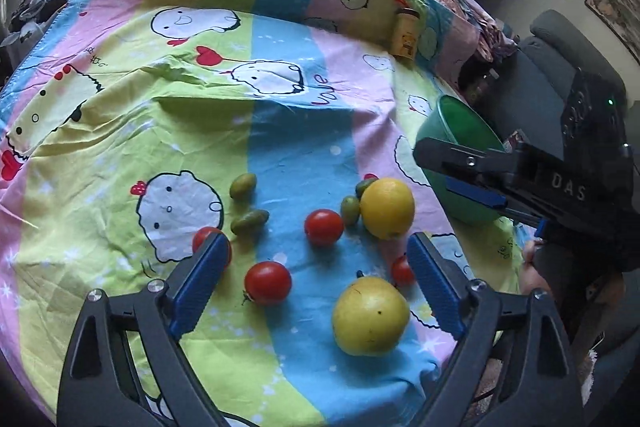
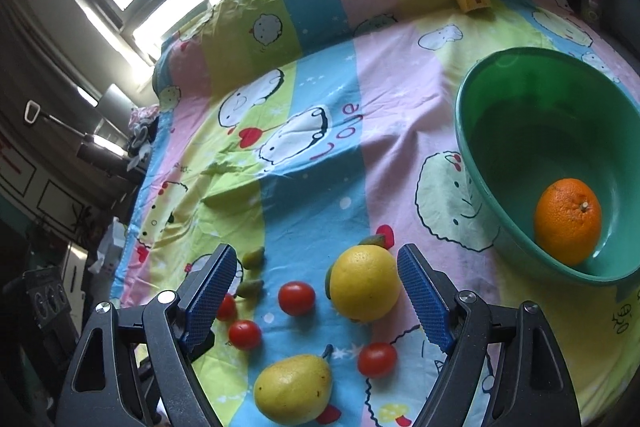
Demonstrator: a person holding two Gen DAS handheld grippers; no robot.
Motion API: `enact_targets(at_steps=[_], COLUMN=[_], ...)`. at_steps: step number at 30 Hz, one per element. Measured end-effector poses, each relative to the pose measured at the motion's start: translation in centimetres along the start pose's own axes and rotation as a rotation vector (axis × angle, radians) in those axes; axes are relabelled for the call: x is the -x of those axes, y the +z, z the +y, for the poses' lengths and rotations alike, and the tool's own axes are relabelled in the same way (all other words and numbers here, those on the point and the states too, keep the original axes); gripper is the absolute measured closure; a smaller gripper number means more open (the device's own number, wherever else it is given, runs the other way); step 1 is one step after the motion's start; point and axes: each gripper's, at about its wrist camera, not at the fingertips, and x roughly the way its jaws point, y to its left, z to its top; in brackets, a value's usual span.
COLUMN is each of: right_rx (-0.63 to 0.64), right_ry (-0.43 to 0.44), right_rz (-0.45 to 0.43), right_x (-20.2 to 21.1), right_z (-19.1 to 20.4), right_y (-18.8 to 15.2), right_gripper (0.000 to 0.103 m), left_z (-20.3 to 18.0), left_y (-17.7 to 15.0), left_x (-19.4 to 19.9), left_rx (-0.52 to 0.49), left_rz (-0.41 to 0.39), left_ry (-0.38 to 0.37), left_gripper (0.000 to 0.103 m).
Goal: Organize fruits
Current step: 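Move the open right gripper back over the yellow lemon, then close the right gripper around the yellow lemon and lift it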
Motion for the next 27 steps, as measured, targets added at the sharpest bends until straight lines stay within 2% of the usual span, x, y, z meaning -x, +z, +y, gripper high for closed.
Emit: enact_targets(at_steps=[4, 8, 12, 15, 18, 22, 27], right_rx=[-0.003, -0.019, -0.037, -0.048, -0.048, -0.045, -0.074], right_ry=[-0.002, -0.001, 0.001, 0.009, -0.004, -0.025, -0.030], right_rz=[0.017, 0.048, 0.066, 0.068, 0.062, 0.054, 0.045], right_x=[-0.3, -1.0, -1.4, -1.4, -1.5, -1.5, -1.2], right_z=[0.0, -0.2, -0.5, -0.7, -0.8, -1.0, -1.8], right_y=[-0.1, -0.3, -0.4, -0.4, -0.4, -0.4, -0.3], right_gripper=[0.020, 0.020, 0.021, 0.027, 0.039, 0.049, 0.049], left_z=[-1.2, -2.1, -2.6, -2.7, -2.9, -2.8, -2.5], left_y=[-0.3, -0.5, -0.3, 0.0, 0.3, 0.5, 0.9], left_x=[-0.7, -1.9, -2.8, -3.0, -3.0, -3.5, -3.8], left_rx=[-0.015, -0.031, -0.041, -0.030, -0.024, 0.002, 0.033], left_rz=[0.027, 0.053, 0.066, 0.061, 0.060, 0.080, 0.085], left_ry=[-0.038, -0.036, -0.048, -0.094, -0.125, -0.123, -0.096], left_gripper=[0.013, 0.015, 0.024, 0.028, 0.031, 0.032, 0.032])
